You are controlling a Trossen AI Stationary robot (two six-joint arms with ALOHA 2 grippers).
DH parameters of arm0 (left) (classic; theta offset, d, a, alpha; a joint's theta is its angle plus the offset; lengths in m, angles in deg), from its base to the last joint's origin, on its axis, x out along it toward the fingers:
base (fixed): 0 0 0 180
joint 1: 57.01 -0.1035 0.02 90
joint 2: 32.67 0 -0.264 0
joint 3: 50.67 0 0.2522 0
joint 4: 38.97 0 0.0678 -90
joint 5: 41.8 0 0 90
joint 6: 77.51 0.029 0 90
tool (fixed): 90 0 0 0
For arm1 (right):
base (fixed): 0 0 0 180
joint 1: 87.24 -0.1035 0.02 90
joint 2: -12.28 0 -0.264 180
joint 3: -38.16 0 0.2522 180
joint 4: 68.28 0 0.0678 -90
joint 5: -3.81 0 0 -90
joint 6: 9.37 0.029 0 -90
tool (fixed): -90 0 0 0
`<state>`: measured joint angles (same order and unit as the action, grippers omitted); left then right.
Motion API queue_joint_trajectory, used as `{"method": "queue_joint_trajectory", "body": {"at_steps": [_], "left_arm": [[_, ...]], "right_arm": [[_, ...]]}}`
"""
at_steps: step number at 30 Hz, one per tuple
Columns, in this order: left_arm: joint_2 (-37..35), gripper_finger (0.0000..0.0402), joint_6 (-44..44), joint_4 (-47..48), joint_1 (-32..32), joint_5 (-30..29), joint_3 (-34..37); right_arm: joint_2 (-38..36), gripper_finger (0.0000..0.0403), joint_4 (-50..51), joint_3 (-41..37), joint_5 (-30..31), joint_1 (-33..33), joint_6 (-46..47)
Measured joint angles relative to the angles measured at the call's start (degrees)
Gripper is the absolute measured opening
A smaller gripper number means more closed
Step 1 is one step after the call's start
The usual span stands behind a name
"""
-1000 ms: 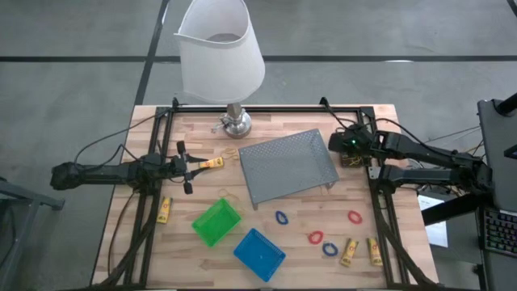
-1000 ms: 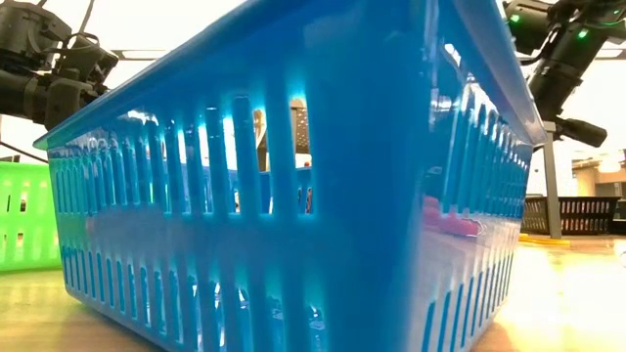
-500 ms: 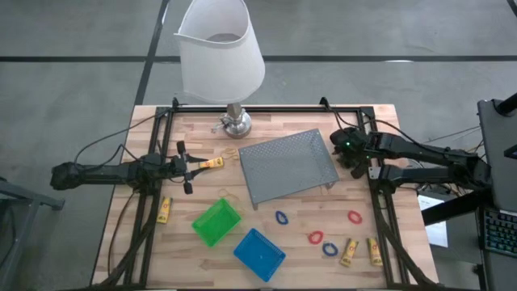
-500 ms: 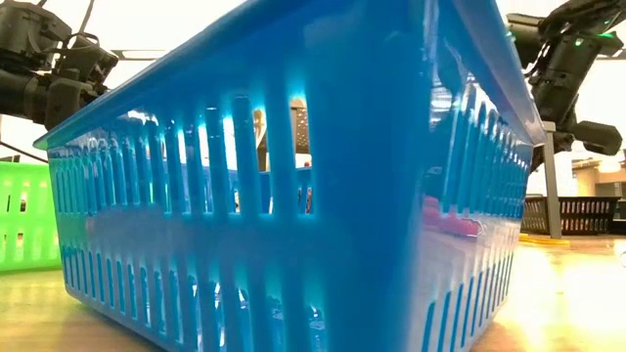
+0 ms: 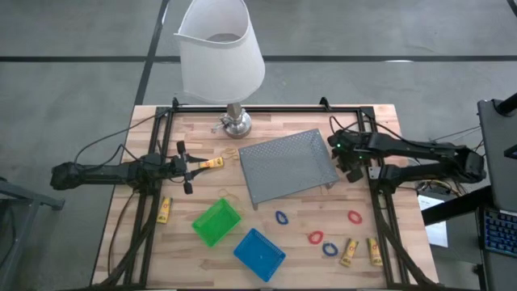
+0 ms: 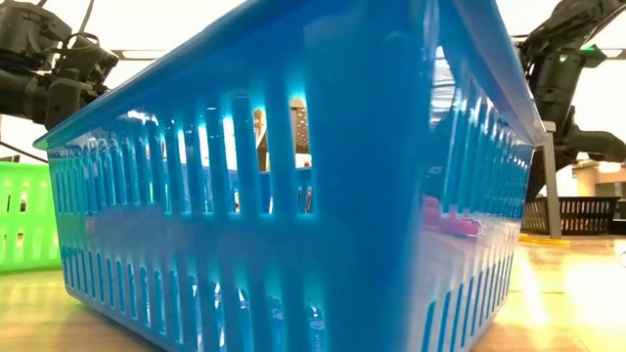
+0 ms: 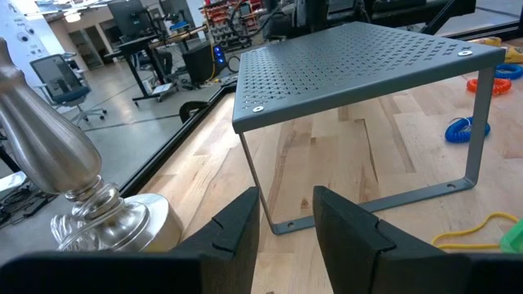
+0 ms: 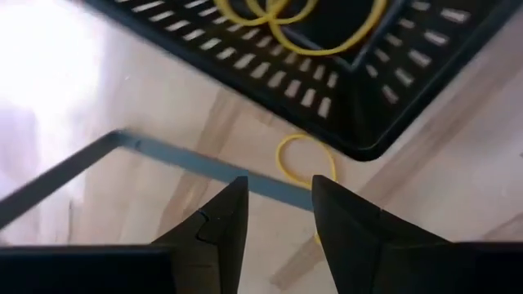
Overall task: Pick & Place Office Desk Supplies
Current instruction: Put the yellow rubber band into the black basket
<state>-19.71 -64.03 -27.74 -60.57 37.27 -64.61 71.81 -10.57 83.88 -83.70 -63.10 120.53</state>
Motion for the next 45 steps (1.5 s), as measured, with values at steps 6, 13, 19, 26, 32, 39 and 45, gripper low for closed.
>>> {"method": "queue_joint_trajectory", "body": {"at_steps": [6, 13, 19, 26, 32, 39, 45], "left_arm": [[-0.02, 0.0118, -0.01, 0.00, 0.01, 0.01, -0.01], [-0.01, 0.0118, -0.01, 0.00, 0.01, 0.01, -0.01], [-0.01, 0.0118, 0.00, 0.00, 0.00, 0.01, -0.01], [0.00, 0.0118, 0.00, 0.00, 0.01, 0.01, 0.00], [0.00, 0.0118, 0.01, 0.00, -0.01, -0.01, -0.01], [-0.01, 0.0118, -0.01, 0.00, -0.01, 0.00, -0.01], [0.00, 0.0118, 0.01, 0.00, -0.01, 0.01, -0.01]], "right_arm": [[4.19, 0.0147, -1.34, -0.02, -1.29, -0.02, 1.93], [7.48, 0.0158, -2.73, -0.02, -2.95, -0.02, 12.04], [9.95, 0.0167, -4.52, -0.01, -4.33, 0.01, 12.05], [12.82, 0.0175, -4.68, -0.02, -6.19, -0.26, 12.01], [13.98, 0.0180, -5.58, -0.02, -6.08, -0.26, 12.01], [15.46, 0.0180, -5.80, -0.02, -8.42, -0.28, 11.99], [17.67, 0.0180, -6.10, 0.20, -8.63, -0.26, 11.99]]}}
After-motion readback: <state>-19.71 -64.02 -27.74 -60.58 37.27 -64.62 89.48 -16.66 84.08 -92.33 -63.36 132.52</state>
